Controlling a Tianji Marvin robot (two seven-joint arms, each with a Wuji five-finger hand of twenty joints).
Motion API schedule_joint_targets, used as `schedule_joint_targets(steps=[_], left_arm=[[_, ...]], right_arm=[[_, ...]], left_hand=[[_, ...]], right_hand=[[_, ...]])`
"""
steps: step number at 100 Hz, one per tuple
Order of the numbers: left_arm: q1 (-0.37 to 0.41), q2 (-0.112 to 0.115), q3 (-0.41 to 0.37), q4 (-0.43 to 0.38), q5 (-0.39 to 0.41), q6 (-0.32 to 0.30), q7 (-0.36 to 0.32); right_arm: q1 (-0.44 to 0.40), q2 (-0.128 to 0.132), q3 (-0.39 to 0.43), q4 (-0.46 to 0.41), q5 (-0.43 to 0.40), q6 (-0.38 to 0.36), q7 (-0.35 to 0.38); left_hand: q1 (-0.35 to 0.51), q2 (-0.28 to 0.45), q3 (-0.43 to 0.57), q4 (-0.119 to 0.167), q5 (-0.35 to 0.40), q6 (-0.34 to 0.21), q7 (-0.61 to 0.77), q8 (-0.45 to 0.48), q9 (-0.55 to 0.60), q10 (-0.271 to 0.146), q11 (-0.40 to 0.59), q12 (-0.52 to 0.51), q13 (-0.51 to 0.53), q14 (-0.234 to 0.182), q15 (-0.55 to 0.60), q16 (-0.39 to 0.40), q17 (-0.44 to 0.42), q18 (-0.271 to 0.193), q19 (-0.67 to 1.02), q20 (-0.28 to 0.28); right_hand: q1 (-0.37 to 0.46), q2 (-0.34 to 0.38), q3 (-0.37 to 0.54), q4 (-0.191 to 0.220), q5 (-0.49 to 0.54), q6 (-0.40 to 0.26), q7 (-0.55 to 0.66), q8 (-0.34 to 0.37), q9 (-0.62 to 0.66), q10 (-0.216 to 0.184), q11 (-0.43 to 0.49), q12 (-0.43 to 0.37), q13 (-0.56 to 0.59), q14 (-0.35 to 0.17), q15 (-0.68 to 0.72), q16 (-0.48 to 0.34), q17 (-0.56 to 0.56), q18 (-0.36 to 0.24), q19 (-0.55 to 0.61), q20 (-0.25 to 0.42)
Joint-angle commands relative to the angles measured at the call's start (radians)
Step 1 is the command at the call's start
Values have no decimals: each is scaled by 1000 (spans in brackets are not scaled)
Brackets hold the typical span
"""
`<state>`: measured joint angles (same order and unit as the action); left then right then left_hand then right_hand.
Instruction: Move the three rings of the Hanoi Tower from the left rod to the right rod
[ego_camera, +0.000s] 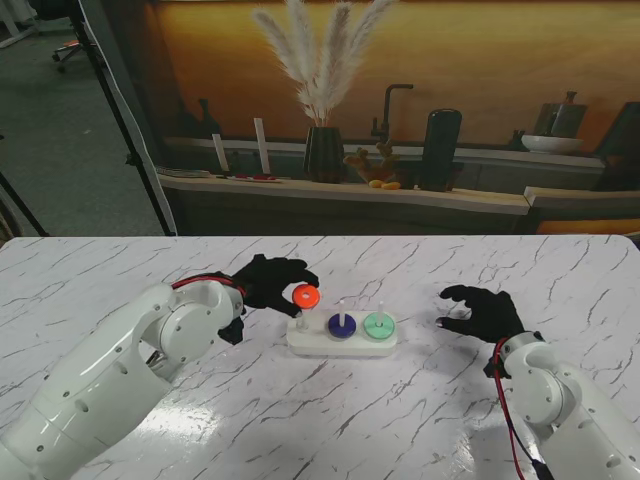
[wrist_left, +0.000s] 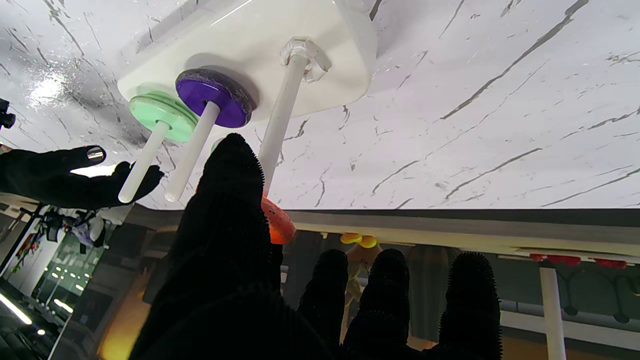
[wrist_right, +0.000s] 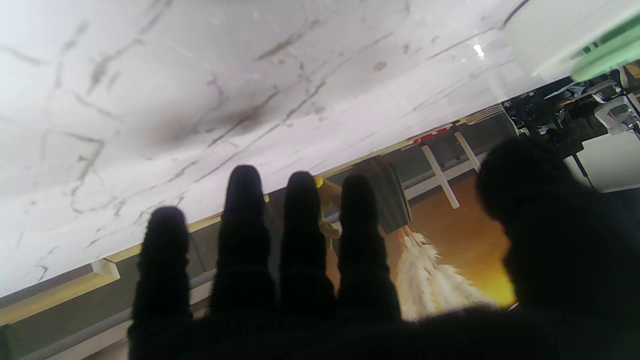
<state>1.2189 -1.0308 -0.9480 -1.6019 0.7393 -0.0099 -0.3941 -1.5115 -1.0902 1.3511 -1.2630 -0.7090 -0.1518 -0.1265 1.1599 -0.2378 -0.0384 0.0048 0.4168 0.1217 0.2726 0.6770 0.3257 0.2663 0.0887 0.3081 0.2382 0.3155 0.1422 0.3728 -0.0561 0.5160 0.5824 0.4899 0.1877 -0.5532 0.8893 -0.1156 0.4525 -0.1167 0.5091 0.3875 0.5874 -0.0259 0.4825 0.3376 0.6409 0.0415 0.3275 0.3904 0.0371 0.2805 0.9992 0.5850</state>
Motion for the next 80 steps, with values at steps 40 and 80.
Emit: schedule_joint_targets(steps=[40,80], left_arm=[[30,1,-30,-10,10,-2,-11],[25,1,-20,-7,1,2,-15]], right_arm=[[-8,-7,-2,-6,1,-3,4],[-8,-7,-2,-7,0,-1,4]], left_hand=[[59,83,31,-15,51,-41,45,10,18,-3,-7,19,14,11,-2,13,-12,45,35,-12],[57,85,30,-15,51,-39,42,10,17,-3,-8,18,13,13,-3,13,-14,43,33,-12]], right_hand=[[-2,-9,9,36,19,5,1,16,18,1,15,6,8,-23,12,8,-15,101,23,7],[-3,-8,10,36,19,6,1,16,18,2,16,6,8,-24,13,8,-15,102,24,8]])
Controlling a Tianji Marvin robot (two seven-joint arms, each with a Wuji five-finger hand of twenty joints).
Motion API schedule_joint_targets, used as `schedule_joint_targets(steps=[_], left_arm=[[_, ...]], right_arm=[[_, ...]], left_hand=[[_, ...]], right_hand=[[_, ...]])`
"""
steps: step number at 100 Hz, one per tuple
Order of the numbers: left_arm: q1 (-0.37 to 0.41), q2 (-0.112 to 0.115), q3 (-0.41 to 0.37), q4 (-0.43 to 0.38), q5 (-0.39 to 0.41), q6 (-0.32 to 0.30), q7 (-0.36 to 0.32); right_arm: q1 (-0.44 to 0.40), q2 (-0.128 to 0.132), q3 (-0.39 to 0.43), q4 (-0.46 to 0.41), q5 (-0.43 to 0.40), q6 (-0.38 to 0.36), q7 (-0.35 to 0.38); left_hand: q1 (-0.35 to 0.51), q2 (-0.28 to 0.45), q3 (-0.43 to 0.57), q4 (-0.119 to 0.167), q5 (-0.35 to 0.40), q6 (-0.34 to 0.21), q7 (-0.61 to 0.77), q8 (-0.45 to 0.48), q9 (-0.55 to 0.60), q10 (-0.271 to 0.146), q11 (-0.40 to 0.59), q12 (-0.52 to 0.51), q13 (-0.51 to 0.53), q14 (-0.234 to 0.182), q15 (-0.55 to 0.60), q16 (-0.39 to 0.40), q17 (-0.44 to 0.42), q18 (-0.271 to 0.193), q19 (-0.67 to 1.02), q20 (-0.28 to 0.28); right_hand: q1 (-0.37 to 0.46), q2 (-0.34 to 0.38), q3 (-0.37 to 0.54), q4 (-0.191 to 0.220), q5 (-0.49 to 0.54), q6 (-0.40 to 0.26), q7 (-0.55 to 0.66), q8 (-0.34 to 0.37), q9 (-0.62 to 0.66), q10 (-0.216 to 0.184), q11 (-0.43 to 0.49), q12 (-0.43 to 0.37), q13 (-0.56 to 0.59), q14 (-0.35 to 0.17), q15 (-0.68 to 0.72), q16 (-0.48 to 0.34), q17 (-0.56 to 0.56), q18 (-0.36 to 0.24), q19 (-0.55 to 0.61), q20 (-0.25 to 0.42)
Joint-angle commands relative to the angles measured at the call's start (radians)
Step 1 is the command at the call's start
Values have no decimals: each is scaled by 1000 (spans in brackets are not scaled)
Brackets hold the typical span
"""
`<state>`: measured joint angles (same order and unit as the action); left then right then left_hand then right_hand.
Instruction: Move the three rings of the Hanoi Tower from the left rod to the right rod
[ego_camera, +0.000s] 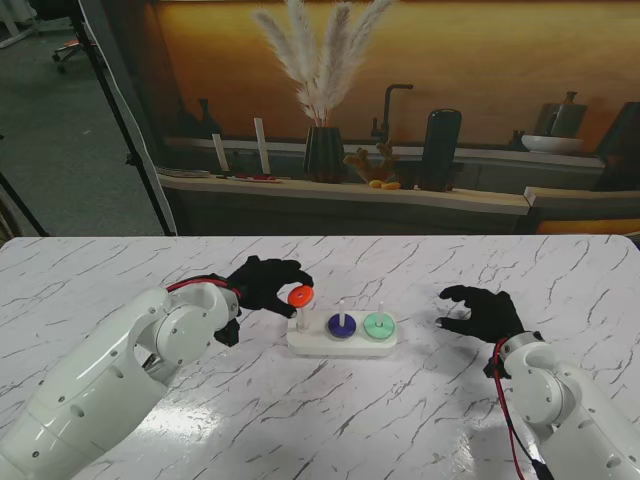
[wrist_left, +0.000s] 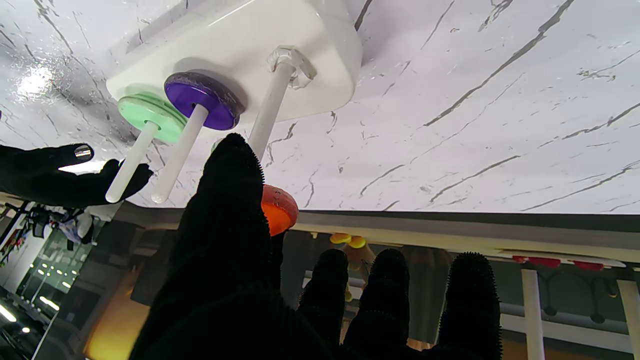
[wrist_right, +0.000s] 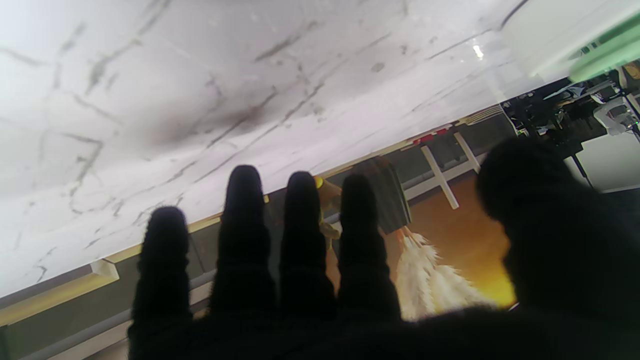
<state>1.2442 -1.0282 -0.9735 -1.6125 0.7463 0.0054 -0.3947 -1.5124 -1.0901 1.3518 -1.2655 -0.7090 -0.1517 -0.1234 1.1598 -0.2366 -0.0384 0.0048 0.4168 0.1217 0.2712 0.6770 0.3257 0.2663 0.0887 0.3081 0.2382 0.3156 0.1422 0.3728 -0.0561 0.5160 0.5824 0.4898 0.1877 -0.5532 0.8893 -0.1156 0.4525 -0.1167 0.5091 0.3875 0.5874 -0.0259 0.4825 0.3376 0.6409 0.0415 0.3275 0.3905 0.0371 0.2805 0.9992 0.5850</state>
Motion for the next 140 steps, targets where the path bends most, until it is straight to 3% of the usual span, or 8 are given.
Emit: schedule_joint_targets(steps=[1,49,105,129,140], left_arm=[[-1,-2,6,4,-6,-13,-15],[6,2,1,-14,4,-17,-29],[-9,-3,40,46,-22,8,-10],[-8,-18,63,112,-25,0,83],[-13,-25,78,144,-30,-8,120]], right_arm=[[-7,-7,-2,-4,0,-1,1],[-5,-8,-6,-1,4,-2,-4],[-8,-8,-2,-3,3,1,-4],[-7,-8,-6,-2,6,1,-5],[-7,-8,-6,-1,6,0,-4]], left_hand=[[57,84,30,-15,51,-40,44,10,17,-2,-8,18,13,13,-3,13,-13,44,33,-12],[54,86,30,-16,51,-38,39,9,17,-2,-9,18,9,15,-7,10,-13,46,29,-12],[54,89,30,-12,44,-26,29,0,16,-3,-7,20,14,11,-3,12,-7,43,35,-9],[36,74,26,-6,36,-11,15,-39,25,-7,5,28,26,5,12,21,-4,45,65,2],[-22,-7,45,31,-12,27,-41,-132,-1,2,2,25,14,4,9,21,-11,43,65,-6]], right_hand=[[-2,-9,10,36,19,6,1,16,18,1,16,6,8,-22,13,8,-15,102,24,8],[-2,-10,11,36,20,5,1,16,18,2,16,6,8,-24,13,8,-14,101,25,8],[-2,-9,11,35,21,5,2,16,18,2,16,6,9,-24,13,8,-14,102,24,8],[-3,-9,11,35,20,5,2,16,19,2,17,6,8,-23,14,8,-14,101,24,7],[-3,-8,11,35,21,5,2,16,18,1,16,6,9,-23,14,8,-14,100,24,7]])
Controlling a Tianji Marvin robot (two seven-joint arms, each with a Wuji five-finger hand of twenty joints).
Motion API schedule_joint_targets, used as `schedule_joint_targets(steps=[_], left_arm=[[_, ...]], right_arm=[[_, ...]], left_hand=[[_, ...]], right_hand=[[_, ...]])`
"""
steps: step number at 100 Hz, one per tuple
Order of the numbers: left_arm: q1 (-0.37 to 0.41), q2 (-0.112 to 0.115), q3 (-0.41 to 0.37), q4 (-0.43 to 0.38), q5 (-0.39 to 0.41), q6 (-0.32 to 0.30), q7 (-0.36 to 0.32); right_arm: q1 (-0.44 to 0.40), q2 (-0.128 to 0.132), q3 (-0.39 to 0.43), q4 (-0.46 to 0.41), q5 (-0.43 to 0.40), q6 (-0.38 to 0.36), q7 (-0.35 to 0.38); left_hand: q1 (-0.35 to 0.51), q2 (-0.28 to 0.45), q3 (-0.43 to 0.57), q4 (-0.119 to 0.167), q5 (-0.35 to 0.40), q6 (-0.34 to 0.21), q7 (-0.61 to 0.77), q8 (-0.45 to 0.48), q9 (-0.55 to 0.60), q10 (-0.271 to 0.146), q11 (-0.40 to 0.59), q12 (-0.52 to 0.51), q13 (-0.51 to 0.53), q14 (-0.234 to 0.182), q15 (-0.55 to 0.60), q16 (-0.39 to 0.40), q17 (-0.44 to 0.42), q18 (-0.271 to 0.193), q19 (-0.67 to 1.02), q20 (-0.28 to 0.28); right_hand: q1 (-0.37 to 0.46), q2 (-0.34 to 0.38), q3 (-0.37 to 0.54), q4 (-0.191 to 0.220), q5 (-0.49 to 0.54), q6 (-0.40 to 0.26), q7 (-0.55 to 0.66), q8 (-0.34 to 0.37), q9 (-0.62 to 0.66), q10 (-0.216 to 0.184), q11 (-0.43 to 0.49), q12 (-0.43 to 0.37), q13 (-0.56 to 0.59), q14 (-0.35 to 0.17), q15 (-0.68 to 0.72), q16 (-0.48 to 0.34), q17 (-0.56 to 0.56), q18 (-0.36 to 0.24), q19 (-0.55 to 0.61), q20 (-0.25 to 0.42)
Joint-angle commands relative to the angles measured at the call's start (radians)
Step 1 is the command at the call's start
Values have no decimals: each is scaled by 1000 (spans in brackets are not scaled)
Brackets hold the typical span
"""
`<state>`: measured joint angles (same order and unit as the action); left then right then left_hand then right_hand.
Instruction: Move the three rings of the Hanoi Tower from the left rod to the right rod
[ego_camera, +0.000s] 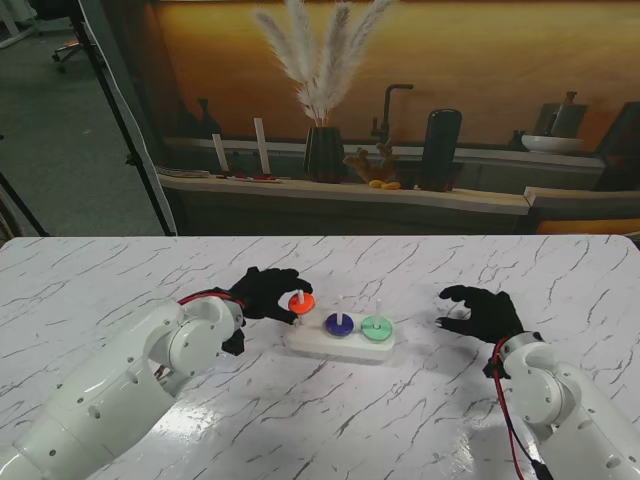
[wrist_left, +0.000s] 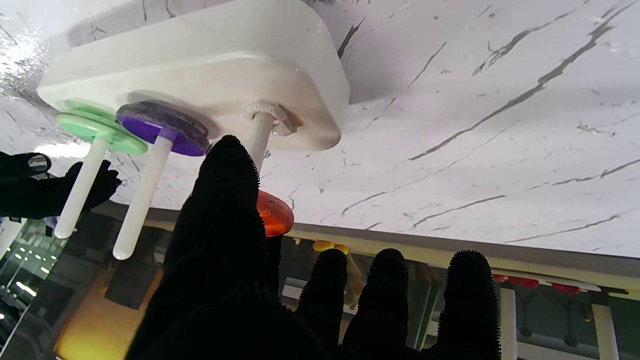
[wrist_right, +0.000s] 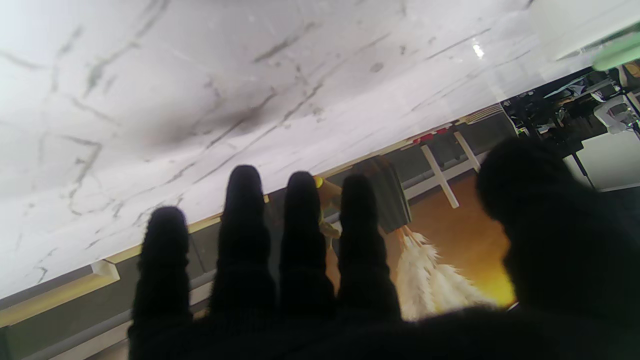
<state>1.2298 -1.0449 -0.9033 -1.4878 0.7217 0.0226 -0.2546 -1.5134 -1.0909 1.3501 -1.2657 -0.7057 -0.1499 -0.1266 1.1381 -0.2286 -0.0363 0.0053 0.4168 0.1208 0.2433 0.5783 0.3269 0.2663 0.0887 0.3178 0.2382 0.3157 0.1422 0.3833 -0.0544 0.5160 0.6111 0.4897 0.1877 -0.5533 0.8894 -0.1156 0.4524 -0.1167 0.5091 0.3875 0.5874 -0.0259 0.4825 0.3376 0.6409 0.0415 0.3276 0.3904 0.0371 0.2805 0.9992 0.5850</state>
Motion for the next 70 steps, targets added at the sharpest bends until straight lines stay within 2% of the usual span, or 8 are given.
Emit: schedule_joint_targets(steps=[1,10,25,42,54,70], left_arm=[[1,-9,9,22,-6,-27,-18],[-4,-10,18,36,-13,-31,-14],[-10,-7,27,44,-22,-34,-31],[-22,4,37,39,-43,-28,-99],[-33,13,45,36,-65,-20,-149],[-27,13,42,31,-77,-11,-156]], right_arm=[[-6,-7,-5,-1,2,-2,0],[-6,-7,-4,-1,2,-2,-1],[-6,-7,-3,-1,1,-4,-1],[-4,-7,-5,0,2,-4,-1],[-3,-7,-6,0,3,-3,0],[-3,-7,-7,0,3,-3,0]], left_hand=[[-4,-21,45,33,-16,32,-19,-40,-5,3,1,15,12,5,8,11,-13,43,36,-7],[-32,-66,50,39,-69,62,-67,-75,-22,12,-3,13,3,6,4,8,-19,45,30,-11],[-68,-110,70,47,-94,83,-113,-104,-62,14,-23,2,-15,8,-9,1,-28,48,13,-16],[-117,-144,100,46,-144,114,-173,-145,-130,30,-56,-13,-69,10,-42,-20,-48,44,-63,-34],[-144,-153,116,39,-187,137,-200,-170,-194,42,-76,-23,-110,13,-60,-31,-65,40,-113,-37],[-163,-151,118,35,-220,163,-217,-184,-234,57,-83,-29,-131,17,-69,-37,-70,41,-143,-37]], right_hand=[[-3,-9,11,35,21,5,2,16,18,1,16,6,8,-23,14,8,-14,100,24,7],[-2,-9,11,36,21,7,2,16,18,2,16,6,8,-24,14,8,-14,101,25,7],[-3,-9,11,35,21,3,2,16,19,0,17,6,8,-23,14,8,-15,101,24,7],[-2,-9,11,35,22,5,3,16,18,1,16,6,9,-23,14,8,-15,101,24,7],[-2,-9,11,36,22,6,3,16,19,2,17,6,9,-24,14,8,-14,101,25,7],[-2,-9,12,36,21,5,3,16,19,1,17,6,9,-24,14,8,-15,101,24,7]])
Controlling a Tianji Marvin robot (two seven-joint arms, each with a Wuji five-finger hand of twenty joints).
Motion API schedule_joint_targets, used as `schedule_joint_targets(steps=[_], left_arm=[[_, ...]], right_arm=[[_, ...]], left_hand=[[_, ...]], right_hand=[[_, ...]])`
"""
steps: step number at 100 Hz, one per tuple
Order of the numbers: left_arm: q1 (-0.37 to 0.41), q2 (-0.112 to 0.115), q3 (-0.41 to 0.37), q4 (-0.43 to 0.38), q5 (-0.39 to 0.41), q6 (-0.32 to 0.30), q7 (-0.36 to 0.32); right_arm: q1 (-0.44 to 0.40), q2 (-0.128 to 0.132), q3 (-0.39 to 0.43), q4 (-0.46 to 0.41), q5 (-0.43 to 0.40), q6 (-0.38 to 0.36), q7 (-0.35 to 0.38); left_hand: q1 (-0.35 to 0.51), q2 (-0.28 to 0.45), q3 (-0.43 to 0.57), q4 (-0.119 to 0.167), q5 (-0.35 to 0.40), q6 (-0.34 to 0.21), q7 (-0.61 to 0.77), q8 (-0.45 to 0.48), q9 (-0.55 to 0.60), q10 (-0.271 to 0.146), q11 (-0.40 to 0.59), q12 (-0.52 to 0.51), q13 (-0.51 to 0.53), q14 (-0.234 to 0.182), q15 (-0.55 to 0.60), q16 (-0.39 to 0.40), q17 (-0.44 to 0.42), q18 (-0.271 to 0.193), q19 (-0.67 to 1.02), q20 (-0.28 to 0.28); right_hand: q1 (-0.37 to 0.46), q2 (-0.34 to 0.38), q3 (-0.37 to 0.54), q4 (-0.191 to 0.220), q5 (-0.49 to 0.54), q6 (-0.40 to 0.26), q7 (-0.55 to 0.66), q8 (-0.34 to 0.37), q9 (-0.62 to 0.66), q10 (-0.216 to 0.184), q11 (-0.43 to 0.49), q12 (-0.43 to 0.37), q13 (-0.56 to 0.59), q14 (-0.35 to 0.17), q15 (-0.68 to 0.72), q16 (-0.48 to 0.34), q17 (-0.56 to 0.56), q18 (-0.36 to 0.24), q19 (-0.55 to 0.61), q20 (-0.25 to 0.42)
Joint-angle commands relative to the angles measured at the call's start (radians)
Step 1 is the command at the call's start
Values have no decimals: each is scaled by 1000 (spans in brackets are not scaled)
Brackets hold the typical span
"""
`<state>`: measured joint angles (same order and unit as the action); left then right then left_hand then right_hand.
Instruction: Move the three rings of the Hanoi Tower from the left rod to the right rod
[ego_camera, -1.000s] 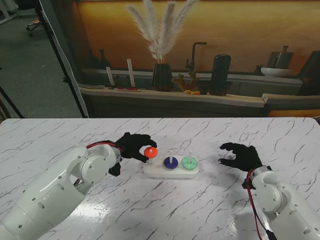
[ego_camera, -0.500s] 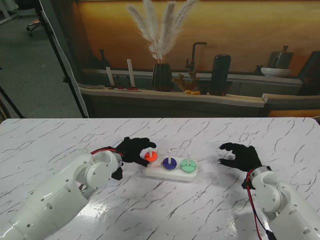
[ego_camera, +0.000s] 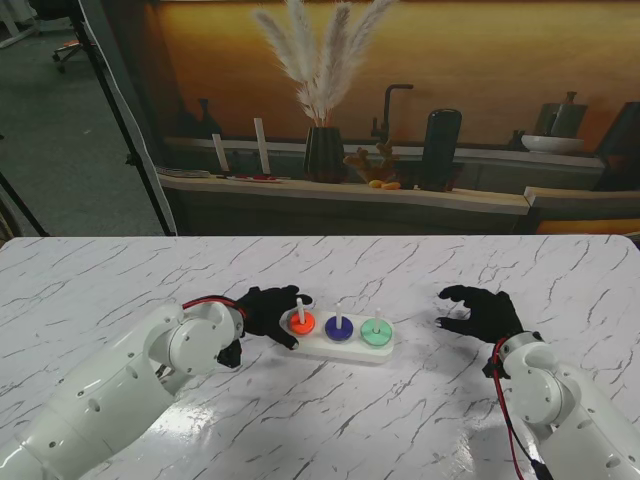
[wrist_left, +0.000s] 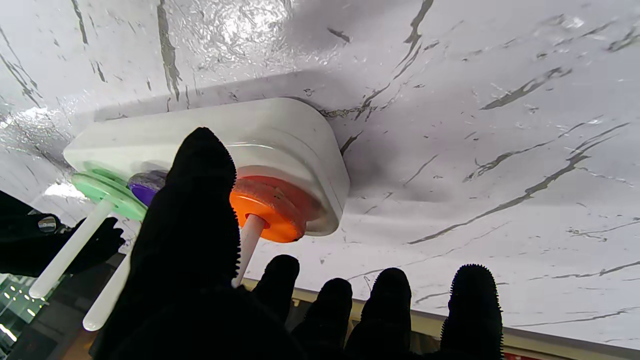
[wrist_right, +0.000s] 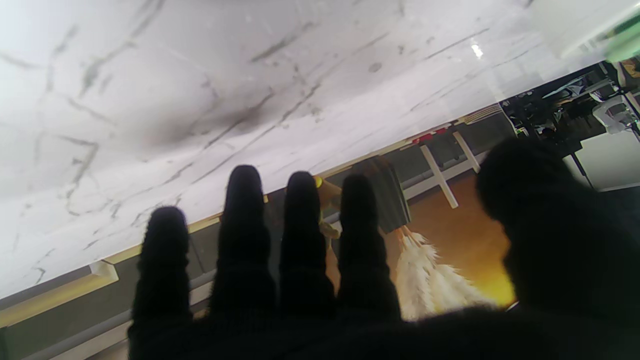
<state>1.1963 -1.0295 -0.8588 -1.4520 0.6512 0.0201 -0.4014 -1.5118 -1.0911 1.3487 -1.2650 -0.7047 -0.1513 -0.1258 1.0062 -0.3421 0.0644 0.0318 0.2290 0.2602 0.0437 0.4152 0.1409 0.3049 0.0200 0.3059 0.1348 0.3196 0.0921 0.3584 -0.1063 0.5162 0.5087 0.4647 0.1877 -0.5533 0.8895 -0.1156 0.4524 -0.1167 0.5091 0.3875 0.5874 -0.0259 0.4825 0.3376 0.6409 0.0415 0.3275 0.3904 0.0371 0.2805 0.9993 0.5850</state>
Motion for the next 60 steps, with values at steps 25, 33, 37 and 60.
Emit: schedule_joint_targets(steps=[25,33,37,60], left_arm=[[36,-8,-36,-35,-6,-25,25],[44,-11,-50,-50,5,-37,43],[45,-11,-55,-59,10,-42,45],[15,-5,-54,-102,31,-64,8]], right_arm=[[-5,-7,-4,-3,2,-1,0],[-5,-7,-4,-4,3,-2,0],[-5,-7,-3,-4,2,-2,1],[-8,-7,0,-9,0,-3,3]], left_hand=[[-62,-6,4,-2,-48,35,-21,-30,-50,24,-22,-43,-39,13,-21,-16,-16,42,-73,-7],[-64,-1,-1,-4,-50,37,-21,-32,-49,25,-20,-47,-36,16,-20,-15,-12,44,-77,-4],[-63,-2,-3,-5,-47,37,-19,-32,-48,25,-19,-46,-35,15,-19,-15,-10,45,-78,-2],[-57,-1,-11,-6,-29,38,-7,-28,-46,24,-5,-32,-25,18,-15,-14,2,51,-79,12]], right_hand=[[-2,-9,12,35,21,7,2,16,18,1,17,6,9,-23,14,8,-15,101,24,7],[-3,-9,12,35,22,6,3,16,19,1,17,6,9,-23,14,8,-15,102,24,7],[-2,-9,12,35,22,5,3,16,20,-1,17,6,9,-23,14,8,-15,102,24,7],[-3,-9,12,35,23,6,3,16,19,-1,17,6,9,-24,14,8,-15,102,24,7]])
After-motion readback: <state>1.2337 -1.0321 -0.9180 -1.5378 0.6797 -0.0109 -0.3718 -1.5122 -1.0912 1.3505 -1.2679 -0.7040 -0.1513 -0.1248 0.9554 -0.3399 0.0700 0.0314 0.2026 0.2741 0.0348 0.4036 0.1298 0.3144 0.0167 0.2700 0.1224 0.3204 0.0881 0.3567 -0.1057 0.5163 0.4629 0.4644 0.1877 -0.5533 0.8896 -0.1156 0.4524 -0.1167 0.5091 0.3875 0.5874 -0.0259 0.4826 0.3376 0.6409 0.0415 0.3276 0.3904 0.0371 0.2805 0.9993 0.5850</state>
